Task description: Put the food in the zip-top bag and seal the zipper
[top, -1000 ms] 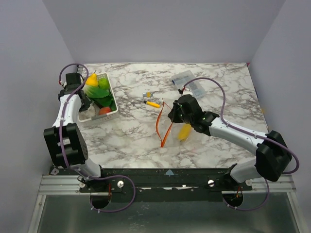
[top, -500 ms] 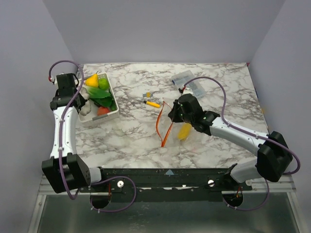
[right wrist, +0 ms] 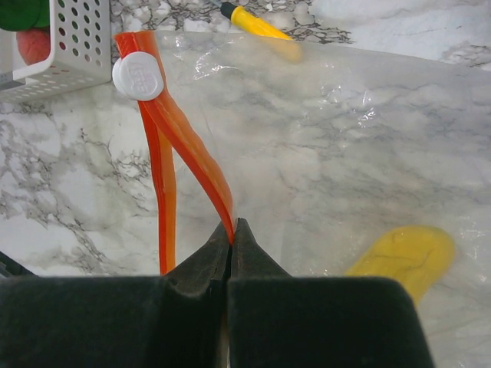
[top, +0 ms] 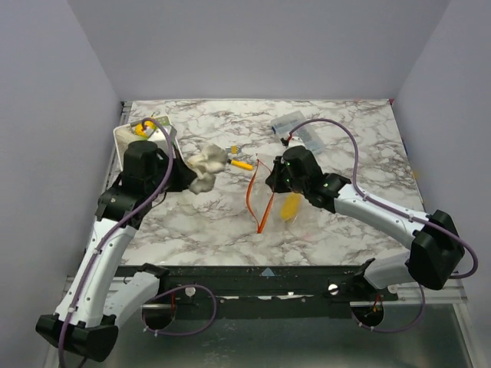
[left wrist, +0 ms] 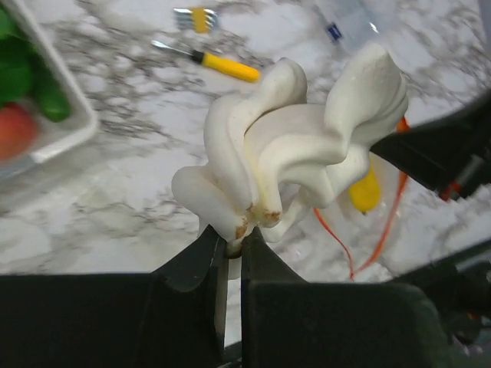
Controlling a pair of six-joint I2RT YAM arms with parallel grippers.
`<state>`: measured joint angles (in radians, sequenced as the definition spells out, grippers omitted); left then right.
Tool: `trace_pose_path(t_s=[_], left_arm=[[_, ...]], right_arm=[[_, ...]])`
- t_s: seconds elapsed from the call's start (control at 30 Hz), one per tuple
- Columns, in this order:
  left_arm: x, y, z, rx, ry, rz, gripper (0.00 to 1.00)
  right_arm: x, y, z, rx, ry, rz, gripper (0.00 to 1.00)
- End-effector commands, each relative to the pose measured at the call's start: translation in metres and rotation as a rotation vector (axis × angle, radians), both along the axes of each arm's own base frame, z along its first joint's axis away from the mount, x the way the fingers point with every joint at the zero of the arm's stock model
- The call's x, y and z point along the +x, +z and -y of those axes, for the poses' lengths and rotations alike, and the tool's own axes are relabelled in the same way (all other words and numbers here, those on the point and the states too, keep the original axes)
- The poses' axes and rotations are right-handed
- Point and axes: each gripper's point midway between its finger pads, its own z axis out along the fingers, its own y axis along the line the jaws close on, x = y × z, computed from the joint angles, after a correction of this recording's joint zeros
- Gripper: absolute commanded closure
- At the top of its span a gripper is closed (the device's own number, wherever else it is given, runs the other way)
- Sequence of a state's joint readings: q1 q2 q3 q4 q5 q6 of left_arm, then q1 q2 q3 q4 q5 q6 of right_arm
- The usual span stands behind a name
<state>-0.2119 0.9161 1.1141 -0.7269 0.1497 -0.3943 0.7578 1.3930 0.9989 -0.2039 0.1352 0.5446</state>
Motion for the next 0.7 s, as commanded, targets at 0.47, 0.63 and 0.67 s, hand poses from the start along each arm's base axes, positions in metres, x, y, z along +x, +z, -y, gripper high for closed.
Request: trace_pose_path(t_s=[0.47, 0.63, 0.67], left_arm=[[-0.078, -0.062, 0.139, -0.093, -0.376, -0.392, 1.0], [-0.066, -0.065, 0.147, -0.111, -0.334, -0.409, 1.0], [-0.067, -0.065, 0.153, -0.133, -0.359, -0.417, 1.0]], right_arm=[[-0.014, 0.035, -0.012, 0.069, 0.145, 0.072, 0.99], [-0.024, 0.037, -0.018, 0.101, 0.21, 0.08, 0.99], [-0.027, 0.038, -0.021, 0.119, 0.232, 0.082, 0.99]])
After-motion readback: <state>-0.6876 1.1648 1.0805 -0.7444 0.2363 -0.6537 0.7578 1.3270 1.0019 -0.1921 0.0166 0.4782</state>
